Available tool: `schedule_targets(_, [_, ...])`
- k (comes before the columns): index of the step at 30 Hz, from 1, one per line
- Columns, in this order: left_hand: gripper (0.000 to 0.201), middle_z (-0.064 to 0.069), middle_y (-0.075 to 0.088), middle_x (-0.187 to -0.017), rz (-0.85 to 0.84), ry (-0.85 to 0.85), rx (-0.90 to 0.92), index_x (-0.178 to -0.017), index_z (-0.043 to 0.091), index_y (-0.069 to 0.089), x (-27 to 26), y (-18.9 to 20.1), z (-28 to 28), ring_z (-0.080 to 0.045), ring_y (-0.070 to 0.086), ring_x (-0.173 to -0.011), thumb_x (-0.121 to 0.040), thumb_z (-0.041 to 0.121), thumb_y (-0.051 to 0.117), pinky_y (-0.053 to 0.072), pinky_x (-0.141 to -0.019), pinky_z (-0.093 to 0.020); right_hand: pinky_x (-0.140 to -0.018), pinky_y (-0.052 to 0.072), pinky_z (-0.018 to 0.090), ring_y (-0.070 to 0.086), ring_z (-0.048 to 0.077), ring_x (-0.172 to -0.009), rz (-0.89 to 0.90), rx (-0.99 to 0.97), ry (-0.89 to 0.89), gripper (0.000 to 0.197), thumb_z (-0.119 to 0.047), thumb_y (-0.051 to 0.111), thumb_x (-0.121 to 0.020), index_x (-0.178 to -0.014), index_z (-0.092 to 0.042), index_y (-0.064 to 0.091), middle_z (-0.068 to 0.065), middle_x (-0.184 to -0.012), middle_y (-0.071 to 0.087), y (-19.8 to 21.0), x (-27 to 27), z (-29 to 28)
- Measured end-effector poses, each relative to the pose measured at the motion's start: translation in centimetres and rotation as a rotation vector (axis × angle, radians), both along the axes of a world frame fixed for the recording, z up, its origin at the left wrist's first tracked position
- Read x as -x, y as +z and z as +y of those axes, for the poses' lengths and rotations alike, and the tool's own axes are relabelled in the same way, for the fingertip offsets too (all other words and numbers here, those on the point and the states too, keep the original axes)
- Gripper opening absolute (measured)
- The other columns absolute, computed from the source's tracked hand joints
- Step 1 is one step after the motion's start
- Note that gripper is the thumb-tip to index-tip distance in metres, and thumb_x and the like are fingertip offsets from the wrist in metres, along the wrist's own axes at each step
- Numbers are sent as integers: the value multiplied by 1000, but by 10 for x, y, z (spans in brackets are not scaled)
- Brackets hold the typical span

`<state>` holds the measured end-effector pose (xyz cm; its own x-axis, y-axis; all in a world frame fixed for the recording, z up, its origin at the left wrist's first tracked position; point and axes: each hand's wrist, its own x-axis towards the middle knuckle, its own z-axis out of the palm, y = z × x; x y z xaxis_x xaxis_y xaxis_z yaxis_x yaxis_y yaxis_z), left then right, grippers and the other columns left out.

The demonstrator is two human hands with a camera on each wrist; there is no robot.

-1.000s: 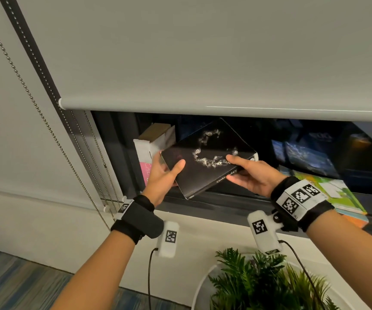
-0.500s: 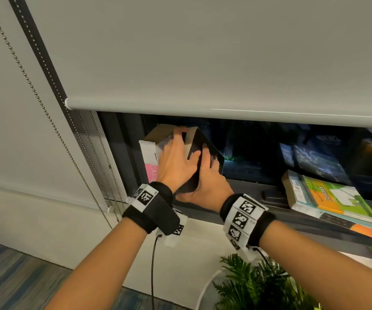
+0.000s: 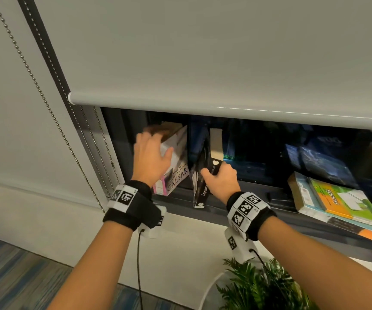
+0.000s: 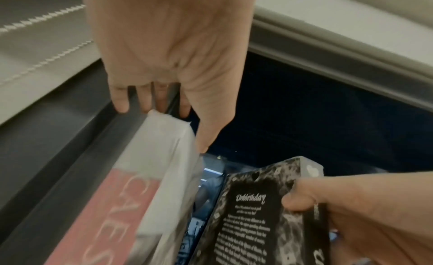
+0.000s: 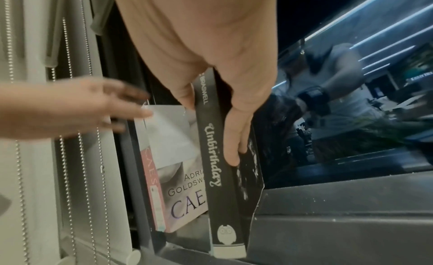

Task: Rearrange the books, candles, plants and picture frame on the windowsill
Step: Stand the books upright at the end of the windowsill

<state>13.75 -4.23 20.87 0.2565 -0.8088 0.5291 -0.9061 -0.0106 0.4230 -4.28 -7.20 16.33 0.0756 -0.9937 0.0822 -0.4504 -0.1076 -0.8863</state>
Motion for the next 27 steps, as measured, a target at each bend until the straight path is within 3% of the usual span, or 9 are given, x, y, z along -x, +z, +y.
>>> schedule_targets(2, [61, -16, 42, -129, 86, 80, -34, -128, 8, 45, -11, -17, 0, -33, 40, -122, -79, 30, 73, 38, -102, -44, -76, 47, 25, 62, 17, -86, 14, -2, 37, 17, -25, 63, -86, -97, -13, 59, -1, -87, 64, -1, 0, -3])
schedule_targets(4, [82, -14, 41, -134, 326, 17, -68, -139, 15, 29, -14, -33, 1, -32, 43, -124, -74, 25, 78, 39, -103, -43, -76, 45, 24, 61, 15, -86, 33, 20, 64, 24, -27, 62, -87, -104, -11, 59, -1, -90, 64, -2, -3, -5])
schedule_targets(7, [103, -18, 59, -119, 430, -28, -68, -147, 41, 2, -11, -51, 2, -36, 60, -106, -77, 20, 75, 48, -96, -47, -75, 42, 22, 57, 12, -85, 56, 43, 107, 29, -30, 61, -89, -110, -10, 57, -1, -93, 63, -2, -9, -7])
schedule_targets(12, [94, -12, 67, -99, 333, -36, -5, -147, 39, 6, -10, -57, 0, -28, 66, -86, -81, 27, 72, 54, -86, -41, -68, 46, 18, 62, 13, -83, 101, 75, 182, 31, -33, 60, -90, -110, -11, 56, 1, -94, 65, -4, -27, -12])
schedule_targets(16, [94, 0, 59, -78, 361, -89, 6, -145, 42, 10, -17, -62, -5, -14, 57, -62, -78, 31, 76, 59, -73, -40, -65, 51, 18, 66, 17, -86, 125, 99, 219, 33, -37, 59, -90, -110, -11, 55, 6, -96, 66, -11, -49, -17])
schedule_targets(19, [98, -1, 65, -90, 379, -153, 21, -146, 45, 7, -26, -67, -7, -15, 64, -67, -79, 30, 76, 59, -71, -29, -78, 58, 34, 65, 22, -96, 98, 102, 228, 41, -44, 60, -87, -116, -16, 51, 6, -103, 65, -18, -64, -19])
schedule_targets(22, [109, 3, 63, -100, 431, -243, -18, -145, 51, -9, -37, -72, -7, -14, 69, -79, -82, 19, 74, 53, -72, -17, -92, 54, 44, 59, 24, -112, 72, 119, 270, 59, -42, 64, -85, -136, -22, 40, 4, -120, 63, -22, -70, -18])
schedule_targets(24, [117, 6, 60, -116, 473, -260, -34, -144, 49, -16, -42, -79, -5, -8, 66, -93, -80, 15, 76, 55, -80, -21, -97, 51, 46, 57, 24, -118, 46, 103, 279, 69, -31, 67, -86, -144, -24, 30, 4, -130, 58, -24, -71, -17])
schedule_targets(27, [127, 8, 48, -131, 506, -264, -46, -147, 43, -14, -42, -92, -3, -9, 54, -115, -69, 17, 83, 52, -96, -43, -93, 53, 46, 60, 22, -114, 43, 105, 270, 69, -23, 71, -83, -140, -24, 31, 4, -127, 59, -26, -71, -18])
